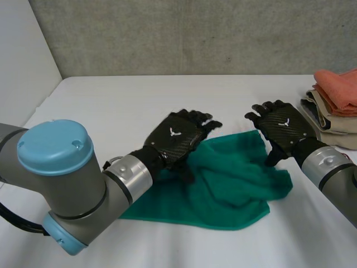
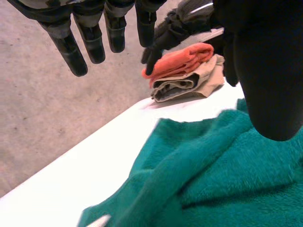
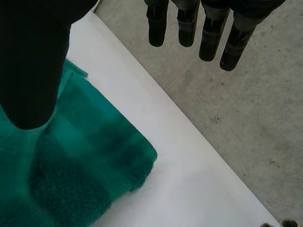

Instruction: Fold the laundry.

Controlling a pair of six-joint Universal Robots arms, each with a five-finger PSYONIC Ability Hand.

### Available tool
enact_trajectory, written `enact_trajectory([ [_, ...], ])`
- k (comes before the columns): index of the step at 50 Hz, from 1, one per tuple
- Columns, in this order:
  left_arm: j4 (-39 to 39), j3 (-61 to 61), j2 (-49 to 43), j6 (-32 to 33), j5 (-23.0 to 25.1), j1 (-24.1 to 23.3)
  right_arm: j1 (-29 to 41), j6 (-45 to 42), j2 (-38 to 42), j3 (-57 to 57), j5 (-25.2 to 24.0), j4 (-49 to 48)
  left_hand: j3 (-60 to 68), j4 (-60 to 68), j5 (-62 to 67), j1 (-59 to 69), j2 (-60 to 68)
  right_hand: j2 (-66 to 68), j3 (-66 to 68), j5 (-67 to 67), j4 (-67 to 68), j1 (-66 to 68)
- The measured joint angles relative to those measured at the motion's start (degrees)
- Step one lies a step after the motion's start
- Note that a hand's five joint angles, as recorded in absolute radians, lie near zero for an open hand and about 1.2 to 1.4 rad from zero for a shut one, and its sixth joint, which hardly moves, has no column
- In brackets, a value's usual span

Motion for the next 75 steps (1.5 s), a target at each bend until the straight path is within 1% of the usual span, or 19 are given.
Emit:
enact_trajectory([
  [6,-0.52,-0.91,5.59,-0.08,-5.67,2.64,0.06,1.64,-1.25,-0.88,0.31,1.93,0.0,0.0,0.0,0.0,0.0,0.0,0.0,0.0,0.01,0.0],
  [11,-1.9,-3.38,10.13,0.06,-10.86,5.38,0.12,3.66,-2.4,-3.15,0.54,8.24,0.0,0.0,0.0,0.08,0.0,0.0,0.01,0.0,0.01,0.0],
  [21,-6.24,-7.94,11.26,0.71,-14.21,6.5,0.15,3.49,-2.92,-8.3,0.72,23.91,0.12,0.17,0.09,0.18,0.13,0.0,0.01,0.0,0.01,0.0],
  [32,-5.56,-1.22,0.83,0.83,-12.17,5.86,-0.12,-5.92,-1.48,-9.97,6.67,28.28,0.79,1.13,0.2,1.89,1.4,0.0,0.01,0.0,0.01,0.0],
  [39,-8.42,12.2,-10.96,0.91,-5.8,4.85,-1.21,-10.08,0.18,-9.97,9.49,29.26,3.16,3.94,3.17,4.71,3.77,0.0,0.01,0.0,0.01,0.0],
  [41,-11.85,19.49,-17.15,1.41,-2.72,4.44,-2.1,-10.66,1.23,-10.12,9.47,29.66,3.86,4.66,3.79,5.34,4.45,0.0,0.01,0.0,0.01,0.0],
  [47,-16.68,30.44,-27.26,5.96,-0.44,3.91,-3.04,-10.69,5.28,-10.92,8.67,29.5,7.91,8.67,7.86,9.81,8.62,0.0,0.01,0.0,0.01,0.0],
  [48,-17.22,32.4,-29.37,7.67,-0.51,3.79,-3.08,-10.64,6.71,-11.25,8.34,29.26,13.75,14.41,13.56,16.16,14.2,0.0,0.01,0.0,0.01,0.0],
  [51,-17.63,34.49,-31.74,9.86,-0.88,3.67,-3.06,-10.54,8.93,-11.84,7.78,28.91,16.92,17.51,16.5,19.25,17.28,0.0,0.01,0.0,0.01,0.0],
  [53,-17.71,36.17,-33.66,11.6,-1.75,3.53,-2.94,-10.45,11.54,-12.76,7.21,28.37,33.49,34.19,32.59,37.87,33.97,3.14,3.28,2.99,2.85,2.69],
  [54,-17.59,37.15,-34.54,12.42,-2.59,3.44,-2.83,-10.35,13.6,-13.75,6.83,27.86,46.7,47.48,45.37,51.17,48.14,18.54,17.79,16.02,16.78,15.02],
  [55,-17.41,37.69,-34.96,12.8,-3.24,3.37,-2.81,-10.32,14.07,-14.05,6.75,27.71,52.12,53.05,50.54,54.35,53.34,25.02,24.94,21.62,22.73,20.81],
  [57,-16.75,38.51,-35.29,13.19,-4.55,3.26,-2.64,-10.16,16.7,-16.22,6.4,26.7,55.07,56.23,52.07,54.35,56.02,45.16,44.61,35.17,43.48,38.2],
  [60,-14.95,39.57,-35.21,13.42,-6.77,3.15,-2.48,-9.93,18.45,-18.88,6.25,25.18,55.62,56.86,52.07,54.35,56.61,54.41,54.23,35.17,53.3,43.72],
  [66,-6.73,42.89,-33.06,13.48,-13.39,3.47,-0.86,-7.65,19.41,-26.62,6.82,16.91,55.73,56.99,52.07,54.35,56.66,54.6,55.22,35.17,54.52,44.34],
  [68,-1.21,44.99,-31.1,13.48,-16.57,3.96,0.64,-5.4,18.23,-30.17,7.93,9.64,55.96,57.0,52.07,54.35,56.69,54.6,55.22,35.17,54.53,44.34],
  [71,1.87,46.05,-29.75,13.46,-18.11,4.27,1.3,-4.3,17.39,-31.5,8.58,5.94,55.97,57.0,52.07,54.35,56.7,54.6,55.22,35.17,54.53,44.34],
  [72,5.35,46.81,-28.0,13.43,-19.58,4.64,2.33,-2.22,15.37,-33.23,10.26,-1.61,55.97,57.0,52.07,54.35,56.7,54.6,55.22,35.17,54.53,45.21],
  [75,10.08,46.33,-24.66,13.38,-21.16,5.16,3.45,0.08,12.74,-33.88,12.38,-9.55,55.98,57.0,52.07,54.35,56.76,54.6,55.21,35.17,54.53,45.21],
])
